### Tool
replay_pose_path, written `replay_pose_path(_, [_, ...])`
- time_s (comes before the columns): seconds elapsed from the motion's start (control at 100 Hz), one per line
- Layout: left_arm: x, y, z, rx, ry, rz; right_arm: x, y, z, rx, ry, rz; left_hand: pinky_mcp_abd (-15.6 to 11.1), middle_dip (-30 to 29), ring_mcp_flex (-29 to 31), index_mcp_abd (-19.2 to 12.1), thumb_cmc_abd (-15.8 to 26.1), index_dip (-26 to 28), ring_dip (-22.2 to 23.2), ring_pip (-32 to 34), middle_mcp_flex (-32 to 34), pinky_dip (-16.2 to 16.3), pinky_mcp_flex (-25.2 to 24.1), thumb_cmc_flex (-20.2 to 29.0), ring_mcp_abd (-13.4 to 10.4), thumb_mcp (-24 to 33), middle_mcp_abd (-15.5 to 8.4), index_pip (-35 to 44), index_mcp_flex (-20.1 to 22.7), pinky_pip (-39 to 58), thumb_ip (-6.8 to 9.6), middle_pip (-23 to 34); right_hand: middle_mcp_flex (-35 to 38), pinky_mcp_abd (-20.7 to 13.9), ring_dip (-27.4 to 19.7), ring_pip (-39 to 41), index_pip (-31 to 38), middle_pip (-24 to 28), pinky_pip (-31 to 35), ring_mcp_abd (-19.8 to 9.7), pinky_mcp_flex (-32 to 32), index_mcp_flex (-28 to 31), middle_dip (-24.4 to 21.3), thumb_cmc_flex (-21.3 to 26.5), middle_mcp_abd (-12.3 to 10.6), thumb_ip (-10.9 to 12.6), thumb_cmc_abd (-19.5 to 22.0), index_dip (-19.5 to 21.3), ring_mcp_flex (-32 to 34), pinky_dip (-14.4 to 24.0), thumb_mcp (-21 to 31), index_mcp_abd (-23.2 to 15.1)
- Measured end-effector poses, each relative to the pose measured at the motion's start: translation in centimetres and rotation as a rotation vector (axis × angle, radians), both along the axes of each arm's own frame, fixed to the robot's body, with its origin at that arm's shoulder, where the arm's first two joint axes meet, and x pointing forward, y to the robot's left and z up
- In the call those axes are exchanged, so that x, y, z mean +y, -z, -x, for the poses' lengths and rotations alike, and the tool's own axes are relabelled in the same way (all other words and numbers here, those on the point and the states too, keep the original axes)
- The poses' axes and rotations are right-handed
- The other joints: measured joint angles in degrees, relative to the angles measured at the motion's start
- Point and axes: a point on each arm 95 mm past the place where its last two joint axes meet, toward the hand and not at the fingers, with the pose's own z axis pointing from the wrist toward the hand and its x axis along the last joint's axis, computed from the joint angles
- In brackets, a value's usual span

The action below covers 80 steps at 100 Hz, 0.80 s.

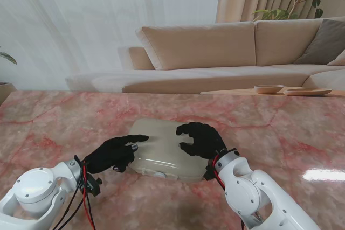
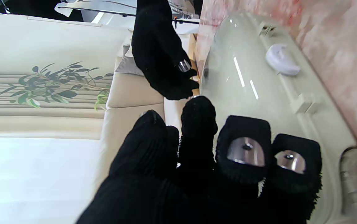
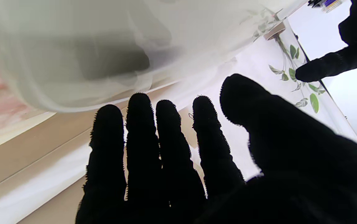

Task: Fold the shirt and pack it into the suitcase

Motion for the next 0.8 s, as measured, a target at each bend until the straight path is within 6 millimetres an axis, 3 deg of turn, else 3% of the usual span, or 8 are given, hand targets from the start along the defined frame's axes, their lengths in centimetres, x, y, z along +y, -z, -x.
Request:
replay_pose_path(0.14, [0.1, -1.0, -0.7, -0.073, -0.060, -0.042, -1.0, -0.9, 0.1, -0.026, 0.048, -0.002, 0.66, -0.02, -2.61, -0.06, -0.03, 0.04, 0.27, -2.46, -1.40, 1.15, -2.87, -0.68, 1.24, -0.50, 0.52, 0.01, 0.76, -1.91, -0.01, -2.00, 0.00, 0.01, 0.00, 0.00, 0.00, 0.00, -0.01, 0.00, 0.00, 0.00, 0.00, -0.02, 0.02, 0.00, 0.00, 0.00, 0.00, 0.00, -0.19, -0.02])
replay_pose_path(0.23, [0.1, -1.8, -1.2, -0.122, -0.109, -0.069, -1.5, -1.3, 0.1, -0.039, 0.071, -0.002, 1.45, -0.90, -7.65, 0.07, -0.03, 0.74, 0.86, -9.24, -4.67, 1.87, -9.56, -2.05, 4.16, -1.04, 2.47, 0.19, 0.76, -7.67, -0.01, -6.95, 0.00, 0.01, 0.00, 0.01, 0.00, 0.00, -0.01, 0.00, 0.00, 0.01, 0.01, -0.02, 0.05, 0.00, 0.06, 0.01, 0.00, 0.00, -0.21, -0.02])
replay_pose_path(0.32, [0.2, -2.4, -1.5, -0.173, -0.136, -0.110, -2.2, -1.7, 0.2, -0.048, 0.095, -0.004, 2.04, -4.44, -15.40, 0.96, -0.03, 3.61, 0.88, -19.61, -8.68, 1.18, -17.50, -2.49, 7.40, -0.54, 4.61, 2.74, 4.25, -15.45, 0.03, -14.71, 0.01, 0.01, 0.00, 0.01, 0.00, 0.00, -0.01, 0.01, 0.00, 0.01, 0.01, -0.02, 0.09, 0.00, 0.07, 0.01, 0.00, -0.01, -0.22, -0.02])
replay_pose_path(0.4, [0.4, -2.9, -1.8, -0.218, -0.153, -0.155, -2.8, -2.1, 0.3, -0.058, 0.118, -0.003, 2.60, -8.01, -20.26, 1.99, -0.63, 6.29, 0.33, -28.28, -11.50, -1.86, -23.14, -2.53, 9.30, -0.54, 6.01, 3.59, 6.22, -20.09, 0.02, -21.52, 0.01, 0.02, 0.00, 0.01, 0.00, 0.00, -0.04, 0.05, 0.00, 0.01, 0.01, -0.07, 0.15, 0.00, 0.23, 0.01, 0.00, -0.01, -0.80, -0.02])
replay_pose_path(0.51, [0.8, -3.5, -2.2, -0.287, -0.223, -0.218, -3.5, -2.5, 0.5, -0.070, 0.146, -0.007, 2.80, -12.64, -25.64, 2.26, -0.63, 8.24, -3.14, -38.57, -14.58, -6.58, -28.16, -3.71, 10.02, -0.58, 7.38, 3.04, 6.92, -24.34, -0.11, -28.00, 0.01, 0.06, 0.00, 0.01, 0.00, -0.51, -0.07, 0.07, 0.00, 0.01, 0.01, -1.38, 0.21, 0.00, 0.97, 0.01, 0.00, -0.02, -1.45, -0.02])
replay_pose_path(0.8, [0.9, -4.3, -3.2, -0.535, -0.387, -0.437, -5.2, -3.0, 0.9, -0.097, 0.252, -0.033, 3.27, -24.70, -35.70, 3.00, -0.59, 8.35, -18.78, -59.37, -23.18, -18.25, -35.94, -8.46, 9.99, -0.58, 8.92, 2.82, 7.08, -41.55, -0.18, -42.90, 0.04, 0.76, 0.00, -2.47, -0.53, -2.65, -0.85, 0.40, -0.12, 0.02, -0.22, -2.18, 0.31, 0.00, 3.37, 0.01, 0.00, -0.04, -4.78, -0.02])
